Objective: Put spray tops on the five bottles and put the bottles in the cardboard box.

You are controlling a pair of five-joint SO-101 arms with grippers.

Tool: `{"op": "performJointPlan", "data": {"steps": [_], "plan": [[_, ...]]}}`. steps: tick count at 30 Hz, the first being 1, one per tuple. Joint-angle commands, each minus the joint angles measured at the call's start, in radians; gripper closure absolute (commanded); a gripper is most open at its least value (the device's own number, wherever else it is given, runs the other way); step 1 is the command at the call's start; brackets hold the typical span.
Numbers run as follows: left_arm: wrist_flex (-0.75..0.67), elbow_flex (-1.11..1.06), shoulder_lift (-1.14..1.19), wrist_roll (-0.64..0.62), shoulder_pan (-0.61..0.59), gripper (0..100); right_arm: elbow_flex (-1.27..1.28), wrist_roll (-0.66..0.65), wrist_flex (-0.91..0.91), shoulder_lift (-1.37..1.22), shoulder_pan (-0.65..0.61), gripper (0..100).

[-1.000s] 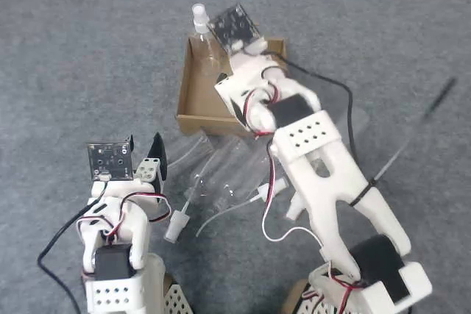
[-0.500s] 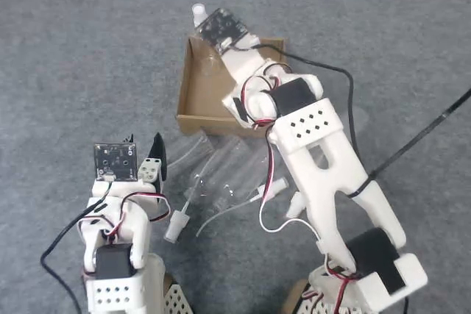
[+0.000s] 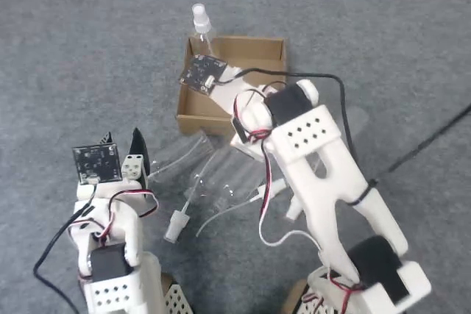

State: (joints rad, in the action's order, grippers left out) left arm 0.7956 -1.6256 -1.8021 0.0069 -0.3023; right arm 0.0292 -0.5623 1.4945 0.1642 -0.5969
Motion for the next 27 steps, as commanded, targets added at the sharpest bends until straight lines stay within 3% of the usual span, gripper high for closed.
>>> {"op": "performJointPlan", "data": {"steps": [1, 8, 12, 16, 20, 27], "plan": [[-0.028, 0.005, -0.015, 0.002, -0.005, 84, -0.055, -0.017, 0.059, 0.099, -0.015, 87.5], [-0.026, 0.005, -0.015, 0.002, -0.005, 84, -0.055, -0.114, 0.120, 0.111, 0.015, 86.8], [-0.025, 0.005, -0.015, 0.002, -0.005, 84, -0.048, -0.184, 0.136, 0.111, 0.076, 77.4], [-0.025, 0.005, -0.015, 0.002, -0.005, 84, 0.026, -0.362, 0.134, 0.111, 0.165, 70.7], [-0.025, 0.005, -0.015, 0.002, -0.005, 84, 0.124, -0.572, 0.130, 0.111, 0.252, 70.5], [-0.025, 0.005, -0.015, 0.002, -0.002, 84, 0.213, -0.801, 0.105, 0.111, 0.384, 70.3]]}}
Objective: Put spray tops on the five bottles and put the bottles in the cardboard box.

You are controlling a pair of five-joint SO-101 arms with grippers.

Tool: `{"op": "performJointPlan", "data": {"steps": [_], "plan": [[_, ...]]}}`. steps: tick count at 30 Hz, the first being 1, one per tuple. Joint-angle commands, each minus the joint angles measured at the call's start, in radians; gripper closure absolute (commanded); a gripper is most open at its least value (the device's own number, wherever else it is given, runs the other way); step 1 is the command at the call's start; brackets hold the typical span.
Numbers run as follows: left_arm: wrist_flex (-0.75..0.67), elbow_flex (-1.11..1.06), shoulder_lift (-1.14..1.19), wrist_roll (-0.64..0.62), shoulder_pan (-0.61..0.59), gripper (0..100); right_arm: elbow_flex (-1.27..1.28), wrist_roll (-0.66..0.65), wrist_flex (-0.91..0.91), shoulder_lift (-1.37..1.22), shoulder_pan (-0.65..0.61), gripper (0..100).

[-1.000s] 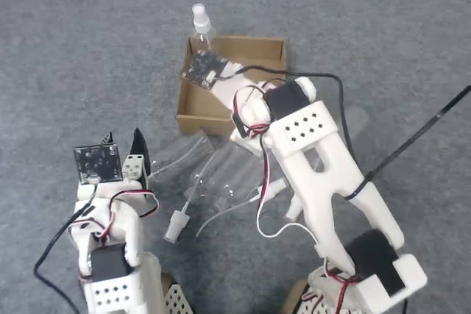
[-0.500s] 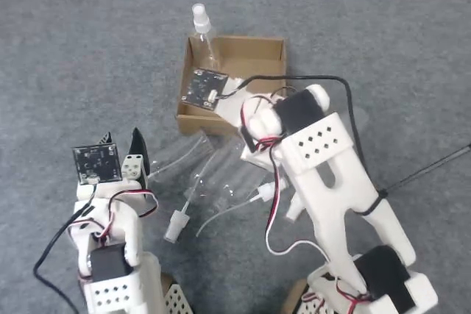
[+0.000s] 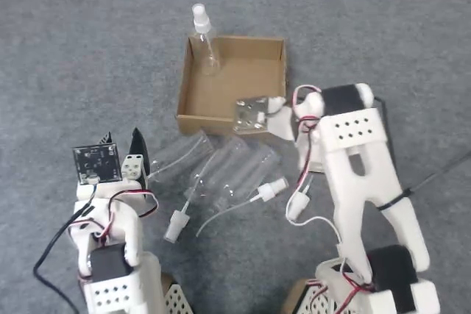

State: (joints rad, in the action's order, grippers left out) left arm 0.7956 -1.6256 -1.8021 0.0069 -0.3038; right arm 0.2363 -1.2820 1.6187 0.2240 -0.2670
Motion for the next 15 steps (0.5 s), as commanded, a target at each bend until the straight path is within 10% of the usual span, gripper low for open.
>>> {"op": "performJointPlan", "data": {"steps": [1, 15], "plan": [[-0.025, 0.005, -0.015, 0.002, 0.000, 84, 0.018, -0.100, -0.039, 0.051, 0.070, 70.3], [-0.025, 0.004, -0.015, 0.002, 0.003, 84, 0.186, -0.304, -0.271, 0.048, 0.197, 70.6]]}}
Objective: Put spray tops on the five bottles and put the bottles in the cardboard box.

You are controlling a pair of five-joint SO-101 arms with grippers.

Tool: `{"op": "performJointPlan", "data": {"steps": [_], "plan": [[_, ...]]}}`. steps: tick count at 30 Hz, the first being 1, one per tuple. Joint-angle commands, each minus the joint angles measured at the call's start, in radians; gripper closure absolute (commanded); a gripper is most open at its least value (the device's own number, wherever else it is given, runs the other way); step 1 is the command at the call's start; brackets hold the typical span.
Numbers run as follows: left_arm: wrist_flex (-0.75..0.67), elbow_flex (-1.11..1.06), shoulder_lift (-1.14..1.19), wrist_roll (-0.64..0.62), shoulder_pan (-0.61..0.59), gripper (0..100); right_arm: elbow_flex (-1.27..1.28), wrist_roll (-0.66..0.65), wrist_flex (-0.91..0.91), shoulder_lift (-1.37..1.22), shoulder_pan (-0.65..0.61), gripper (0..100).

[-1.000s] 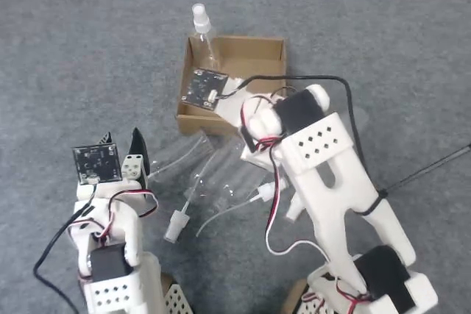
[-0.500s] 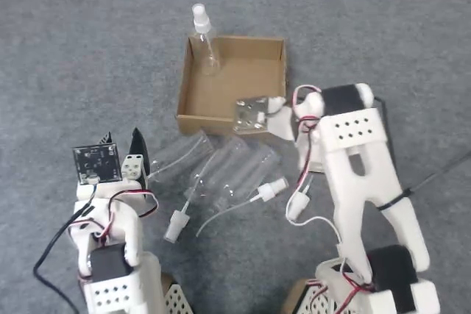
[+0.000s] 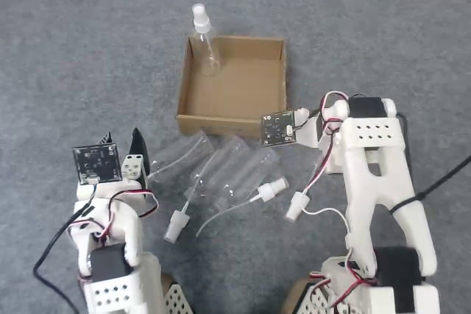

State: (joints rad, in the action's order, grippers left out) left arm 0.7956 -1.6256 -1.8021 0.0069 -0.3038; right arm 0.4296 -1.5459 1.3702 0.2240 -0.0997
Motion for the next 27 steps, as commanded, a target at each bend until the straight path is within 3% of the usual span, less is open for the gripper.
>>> {"op": "performJointPlan", "data": {"steps": [1, 12, 20, 27], "plan": [[-0.025, 0.004, -0.015, 0.002, 0.003, 84, -0.003, -0.044, -0.033, 0.048, 0.036, 70.6], [-0.029, -0.004, -0.015, 0.003, 0.003, 84, 0.141, -0.097, -0.237, 0.039, 0.054, 70.6], [-0.029, -0.005, -0.015, 0.003, 0.005, 84, 0.149, -0.092, -0.392, -0.157, 0.056, 70.6], [-0.029, -0.005, -0.015, 0.003, 0.005, 84, 0.149, -0.034, -0.414, -0.186, 0.048, 70.6]]}}
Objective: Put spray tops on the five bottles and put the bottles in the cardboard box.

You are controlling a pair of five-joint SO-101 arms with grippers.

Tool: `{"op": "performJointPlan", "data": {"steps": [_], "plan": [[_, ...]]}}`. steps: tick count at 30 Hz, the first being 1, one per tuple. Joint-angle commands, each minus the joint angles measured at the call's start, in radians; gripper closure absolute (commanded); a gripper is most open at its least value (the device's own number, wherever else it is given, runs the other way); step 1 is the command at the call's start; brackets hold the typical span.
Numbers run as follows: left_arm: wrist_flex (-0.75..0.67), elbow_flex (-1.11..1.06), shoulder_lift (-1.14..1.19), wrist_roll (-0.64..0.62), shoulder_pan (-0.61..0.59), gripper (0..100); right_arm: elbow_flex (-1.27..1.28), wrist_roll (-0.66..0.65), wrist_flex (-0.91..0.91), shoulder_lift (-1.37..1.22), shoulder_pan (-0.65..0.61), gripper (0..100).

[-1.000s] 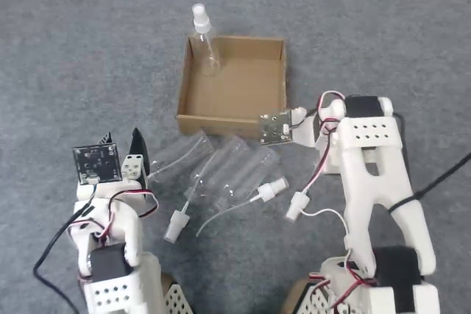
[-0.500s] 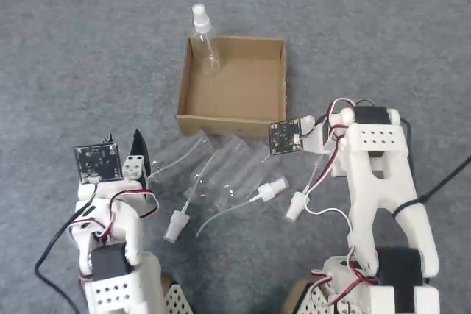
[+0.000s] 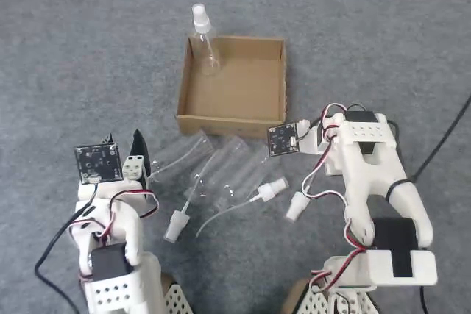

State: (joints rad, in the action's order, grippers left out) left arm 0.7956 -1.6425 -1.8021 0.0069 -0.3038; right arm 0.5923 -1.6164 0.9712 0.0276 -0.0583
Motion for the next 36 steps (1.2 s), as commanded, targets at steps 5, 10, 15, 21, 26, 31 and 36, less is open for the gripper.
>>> {"op": "performJointPlan", "data": {"steps": [5, 10, 15, 21, 26, 31, 36], "plan": [[-0.029, 0.012, -0.015, 0.003, 0.005, 84, -0.014, 0.072, -0.015, 0.002, 0.007, 70.6], [-0.029, 0.012, -0.015, 0.003, 0.005, 84, -0.014, 0.135, -0.015, 0.002, 0.007, 70.7], [-0.029, 0.012, -0.015, 0.003, 0.005, 84, -0.014, 0.180, -0.015, 0.002, 0.005, 70.7], [-0.029, 0.012, -0.015, 0.003, 0.005, 84, -0.014, 0.267, -0.015, 0.002, 0.004, 70.7], [-0.029, 0.012, -0.015, 0.003, 0.005, 84, -0.012, 0.377, -0.013, 0.004, -0.008, 70.7], [-0.029, 0.012, -0.015, 0.003, 0.005, 84, -0.012, 0.497, -0.013, 0.012, -0.031, 70.7], [-0.029, 0.012, -0.015, 0.003, 0.005, 84, -0.012, 0.614, -0.012, 0.012, -0.048, 70.7]]}}
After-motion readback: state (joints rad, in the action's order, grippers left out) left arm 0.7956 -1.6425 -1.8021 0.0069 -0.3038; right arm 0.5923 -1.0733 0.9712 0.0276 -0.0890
